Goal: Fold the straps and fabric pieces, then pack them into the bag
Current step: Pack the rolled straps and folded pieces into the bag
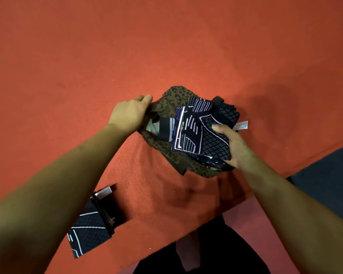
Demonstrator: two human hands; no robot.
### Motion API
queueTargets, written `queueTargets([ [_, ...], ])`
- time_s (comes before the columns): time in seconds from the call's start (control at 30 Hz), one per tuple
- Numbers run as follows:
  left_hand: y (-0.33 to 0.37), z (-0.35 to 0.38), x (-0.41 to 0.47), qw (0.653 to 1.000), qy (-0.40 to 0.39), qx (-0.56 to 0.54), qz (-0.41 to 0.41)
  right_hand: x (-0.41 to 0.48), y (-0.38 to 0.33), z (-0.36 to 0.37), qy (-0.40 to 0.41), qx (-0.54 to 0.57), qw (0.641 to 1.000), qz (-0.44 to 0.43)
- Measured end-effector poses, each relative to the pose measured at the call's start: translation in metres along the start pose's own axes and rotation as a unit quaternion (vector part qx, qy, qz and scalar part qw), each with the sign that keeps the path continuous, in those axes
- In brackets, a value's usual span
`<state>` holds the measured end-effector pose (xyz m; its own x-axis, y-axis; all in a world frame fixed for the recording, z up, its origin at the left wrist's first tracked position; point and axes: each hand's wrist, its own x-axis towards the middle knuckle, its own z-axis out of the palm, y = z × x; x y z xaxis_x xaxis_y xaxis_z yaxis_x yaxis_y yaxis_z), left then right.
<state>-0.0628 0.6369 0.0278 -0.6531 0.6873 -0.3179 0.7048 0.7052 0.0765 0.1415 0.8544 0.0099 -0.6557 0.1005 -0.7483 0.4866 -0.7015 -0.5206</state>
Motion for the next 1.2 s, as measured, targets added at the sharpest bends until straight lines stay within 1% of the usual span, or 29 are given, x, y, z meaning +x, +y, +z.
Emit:
queueTargets([
  [0.03,0.004,-0.007,0.005,1.000,0.022,-0.001,-0.003,0.000,0.000,-0.001,0.003,-0.003,1.000,-0.002],
  [0.07,0.008,-0.015,0.010,0.999,0.032,-0.036,-0.007,-0.001,-0.001,-0.002,0.003,-0.002,1.000,-0.004],
  [0.1,0.011,-0.025,0.017,0.993,0.033,-0.109,-0.016,-0.001,-0.002,-0.003,-0.002,0.000,1.000,-0.006],
  [0.13,0.013,-0.034,0.022,0.976,0.017,-0.215,-0.036,-0.002,-0.003,-0.006,-0.011,0.002,1.000,-0.007],
  [0.17,0.015,-0.040,0.024,0.939,-0.011,-0.336,-0.070,-0.003,-0.004,-0.008,-0.021,0.005,1.000,-0.008],
  [0.2,0.017,-0.043,0.024,0.898,-0.033,-0.426,-0.108,-0.004,-0.005,-0.010,-0.025,0.004,1.000,-0.006],
  [0.23,0.017,-0.043,0.021,0.869,-0.055,-0.473,-0.137,-0.005,-0.005,-0.012,-0.026,-0.003,1.000,-0.005],
  [0.27,0.016,-0.039,0.018,0.864,-0.062,-0.476,-0.153,-0.006,-0.005,-0.012,-0.028,-0.016,0.999,-0.003],
  [0.3,0.014,-0.035,0.016,0.886,-0.050,-0.435,-0.150,-0.006,-0.004,-0.012,-0.028,-0.032,0.999,-0.001],
  [0.33,0.012,-0.034,0.014,0.915,-0.029,-0.380,-0.131,-0.006,-0.004,-0.011,-0.029,-0.049,0.998,-0.002],
  [0.37,0.010,-0.033,0.013,0.935,-0.009,-0.341,-0.097,-0.007,-0.004,-0.010,-0.030,-0.062,0.998,-0.004],
  [0.4,0.010,-0.033,0.014,0.947,-0.005,-0.318,-0.051,-0.006,-0.005,-0.009,-0.031,-0.070,0.997,-0.007],
  [0.47,0.016,-0.031,0.022,0.960,-0.030,-0.277,0.028,-0.005,-0.008,-0.009,-0.030,-0.078,0.996,-0.008],
  [0.5,0.019,-0.032,0.026,0.966,-0.052,-0.249,0.048,-0.005,-0.009,-0.009,-0.027,-0.083,0.996,-0.008],
  [0.63,0.024,-0.036,0.040,0.986,-0.120,-0.076,0.089,-0.005,-0.012,-0.012,-0.029,-0.101,0.994,-0.005],
  [0.7,0.025,-0.040,0.038,0.989,-0.108,0.026,0.099,-0.008,-0.013,-0.015,-0.046,-0.106,0.993,-0.005],
  [0.73,0.027,-0.040,0.038,0.990,-0.084,0.060,0.098,-0.010,-0.015,-0.015,-0.053,-0.112,0.992,-0.004],
  [0.77,0.031,-0.041,0.040,0.991,-0.058,0.071,0.097,-0.012,-0.016,-0.016,-0.061,-0.121,0.991,-0.004],
  [0.8,0.036,-0.042,0.044,0.994,-0.031,0.050,0.090,-0.013,-0.018,-0.017,-0.068,-0.131,0.989,-0.006],
  [0.87,0.043,-0.049,0.054,0.995,0.000,-0.074,0.062,-0.016,-0.019,-0.018,-0.086,-0.144,0.986,-0.017],
  [0.93,0.047,-0.059,0.063,0.978,-0.002,-0.203,0.036,-0.019,-0.018,-0.018,-0.091,-0.147,0.984,-0.034],
  [0.97,0.049,-0.063,0.067,0.971,-0.004,-0.239,0.019,-0.020,-0.018,-0.017,-0.086,-0.151,0.984,-0.039],
  [1.03,0.053,-0.071,0.070,0.964,-0.018,-0.267,0.006,-0.023,-0.017,-0.014,-0.079,-0.147,0.985,-0.045],
  [1.1,0.059,-0.074,0.071,0.961,-0.041,-0.273,0.013,-0.023,-0.018,-0.007,-0.084,-0.128,0.987,-0.042],
  [1.2,0.066,-0.077,0.072,0.956,-0.051,-0.288,0.015,-0.021,-0.025,0.015,-0.098,-0.038,0.994,-0.004],
])
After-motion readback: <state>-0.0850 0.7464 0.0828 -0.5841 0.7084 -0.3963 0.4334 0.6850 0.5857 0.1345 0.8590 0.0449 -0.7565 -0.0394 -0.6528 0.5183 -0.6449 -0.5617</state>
